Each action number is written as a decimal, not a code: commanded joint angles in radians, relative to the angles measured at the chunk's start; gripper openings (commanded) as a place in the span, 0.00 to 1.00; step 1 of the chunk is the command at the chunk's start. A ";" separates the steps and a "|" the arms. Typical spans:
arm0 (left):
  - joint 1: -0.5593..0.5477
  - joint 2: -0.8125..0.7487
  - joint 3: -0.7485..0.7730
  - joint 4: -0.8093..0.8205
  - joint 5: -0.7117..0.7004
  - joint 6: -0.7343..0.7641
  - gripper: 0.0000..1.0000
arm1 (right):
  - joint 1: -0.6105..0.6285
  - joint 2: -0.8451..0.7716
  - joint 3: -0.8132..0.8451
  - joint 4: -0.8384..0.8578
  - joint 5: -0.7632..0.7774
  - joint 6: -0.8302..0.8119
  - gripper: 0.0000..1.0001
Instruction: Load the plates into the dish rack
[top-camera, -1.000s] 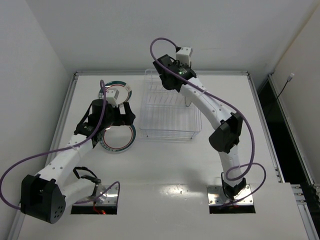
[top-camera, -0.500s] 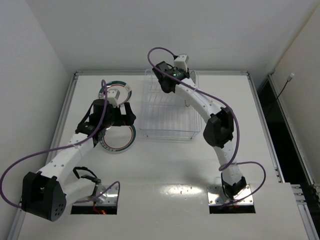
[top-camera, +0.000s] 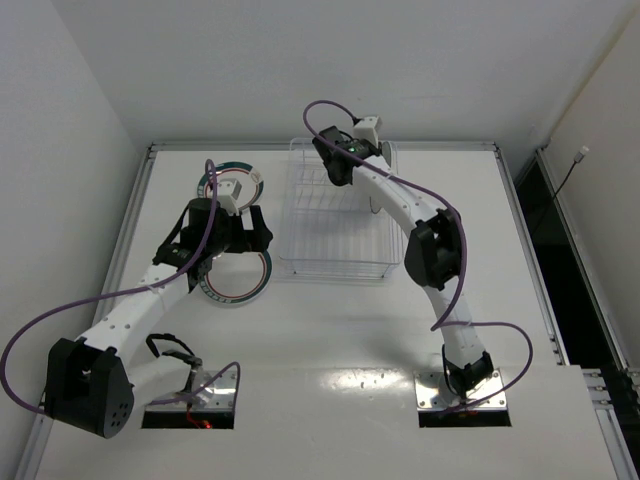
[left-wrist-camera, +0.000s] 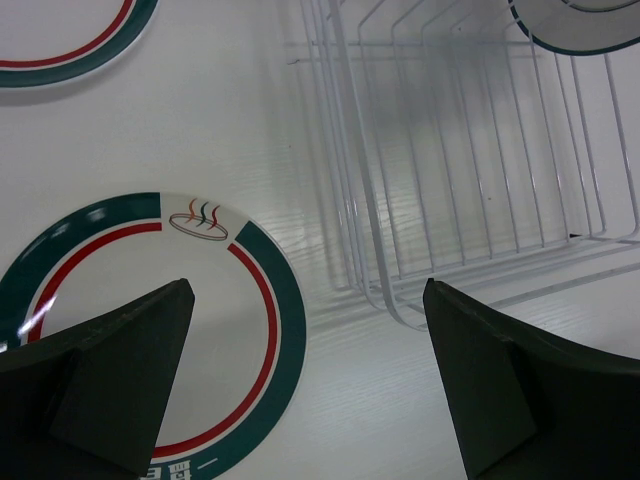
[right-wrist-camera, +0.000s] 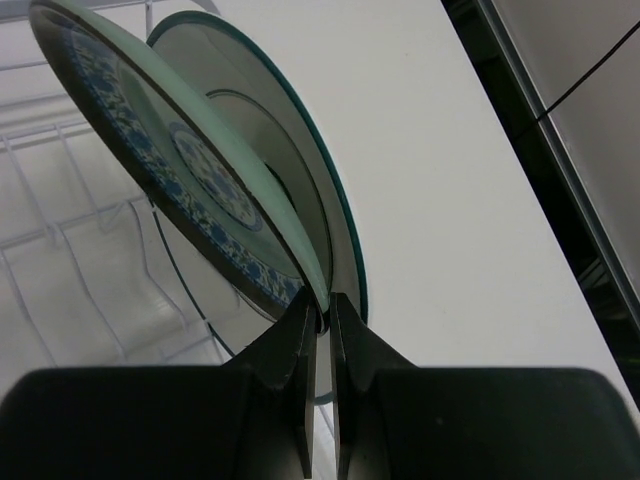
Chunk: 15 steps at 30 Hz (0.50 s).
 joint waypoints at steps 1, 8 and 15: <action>-0.006 0.000 0.034 0.024 0.010 -0.006 0.99 | -0.001 0.024 0.020 0.033 -0.016 0.012 0.00; -0.006 0.000 0.034 0.024 0.010 -0.006 0.99 | -0.001 0.058 0.040 0.051 -0.103 0.012 0.00; -0.006 0.000 0.034 0.024 0.000 -0.006 0.99 | -0.022 0.049 -0.021 0.062 -0.243 0.055 0.00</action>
